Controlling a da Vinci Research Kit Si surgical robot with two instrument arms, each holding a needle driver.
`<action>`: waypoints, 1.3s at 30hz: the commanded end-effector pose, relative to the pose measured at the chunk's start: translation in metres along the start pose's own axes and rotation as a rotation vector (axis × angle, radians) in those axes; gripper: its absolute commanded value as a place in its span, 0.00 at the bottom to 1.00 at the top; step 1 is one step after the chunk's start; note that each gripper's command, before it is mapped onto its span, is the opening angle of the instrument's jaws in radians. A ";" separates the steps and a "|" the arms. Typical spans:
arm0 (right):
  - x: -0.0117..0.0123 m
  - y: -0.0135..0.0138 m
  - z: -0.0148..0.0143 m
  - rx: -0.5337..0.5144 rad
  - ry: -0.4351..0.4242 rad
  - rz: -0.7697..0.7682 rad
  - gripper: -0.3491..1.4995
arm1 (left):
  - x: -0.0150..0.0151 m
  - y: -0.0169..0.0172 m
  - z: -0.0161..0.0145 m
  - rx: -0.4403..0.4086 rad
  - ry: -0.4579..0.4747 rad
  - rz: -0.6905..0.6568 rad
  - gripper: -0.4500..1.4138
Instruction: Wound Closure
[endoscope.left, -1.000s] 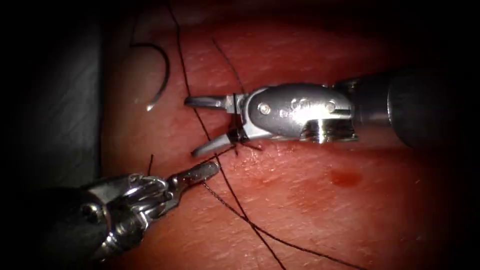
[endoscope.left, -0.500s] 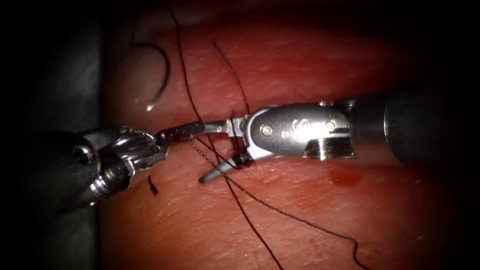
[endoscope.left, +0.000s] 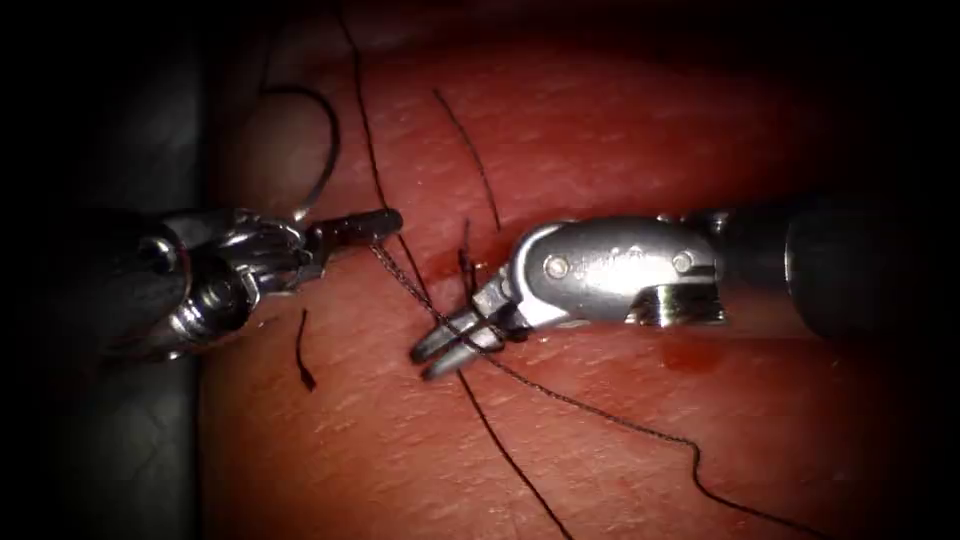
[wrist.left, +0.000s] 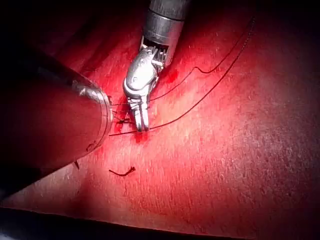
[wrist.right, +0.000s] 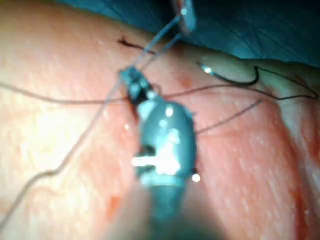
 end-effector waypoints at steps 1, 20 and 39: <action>-0.0005 0.0000 0.0009 0.015 0.017 0.006 0.07 | 0.0003 0.0003 0.0008 -0.001 0.002 0.001 0.00; -0.0004 0.0012 0.0008 -0.021 0.099 0.050 0.43 | 0.0017 0.0009 0.0007 0.008 0.046 0.009 0.00; -0.0009 0.0015 0.0024 -0.053 0.079 0.096 0.60 | 0.0038 -0.0018 -0.0001 0.036 0.082 -0.006 0.00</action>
